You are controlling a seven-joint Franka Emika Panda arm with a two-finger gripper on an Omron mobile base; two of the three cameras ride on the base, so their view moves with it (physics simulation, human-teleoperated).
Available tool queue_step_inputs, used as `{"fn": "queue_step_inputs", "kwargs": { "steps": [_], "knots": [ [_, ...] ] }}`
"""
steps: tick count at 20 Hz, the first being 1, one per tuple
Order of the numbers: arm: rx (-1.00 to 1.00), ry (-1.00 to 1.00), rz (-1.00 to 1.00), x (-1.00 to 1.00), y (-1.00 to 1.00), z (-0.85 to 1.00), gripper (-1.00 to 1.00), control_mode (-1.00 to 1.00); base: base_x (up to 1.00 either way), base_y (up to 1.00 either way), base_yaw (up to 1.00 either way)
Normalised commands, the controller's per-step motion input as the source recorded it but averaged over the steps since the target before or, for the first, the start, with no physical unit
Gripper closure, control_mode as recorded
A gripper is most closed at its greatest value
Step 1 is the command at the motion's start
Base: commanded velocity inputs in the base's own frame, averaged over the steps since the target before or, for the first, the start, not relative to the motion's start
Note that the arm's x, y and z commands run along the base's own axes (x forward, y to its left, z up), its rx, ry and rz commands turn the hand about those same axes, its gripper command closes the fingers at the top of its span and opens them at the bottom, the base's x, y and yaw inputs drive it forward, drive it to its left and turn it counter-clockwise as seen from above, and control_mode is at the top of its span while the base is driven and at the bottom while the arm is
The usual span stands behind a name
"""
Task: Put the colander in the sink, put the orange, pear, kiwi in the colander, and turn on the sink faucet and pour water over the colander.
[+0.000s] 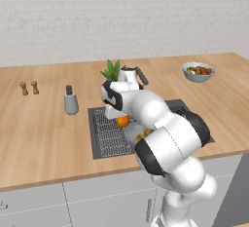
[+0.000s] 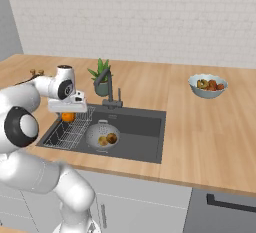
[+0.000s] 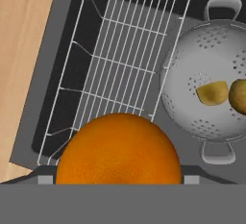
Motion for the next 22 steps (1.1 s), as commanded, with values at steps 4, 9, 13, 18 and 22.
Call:
{"fn": "queue_step_inputs", "kwargs": {
  "steps": [4,9,13,18,22],
  "knots": [
    [0.00,0.00,0.00,0.00,-0.85,0.00,1.00,-1.00,0.00,0.00,0.00],
    [0.00,0.00,0.00,0.04,-0.57,-0.04,1.00,-1.00,0.00,0.00,0.00],
    [0.00,0.00,0.00,0.08,-0.44,-0.22,1.00,-1.00,0.00,0.00,0.00],
    [0.00,-0.01,0.00,0.01,-0.25,-0.51,1.00,-1.00,0.00,0.00,0.00],
    [0.00,0.00,0.00,0.03,-0.14,-0.53,1.00,-1.00,0.00,0.00,0.00]
  ]
}}
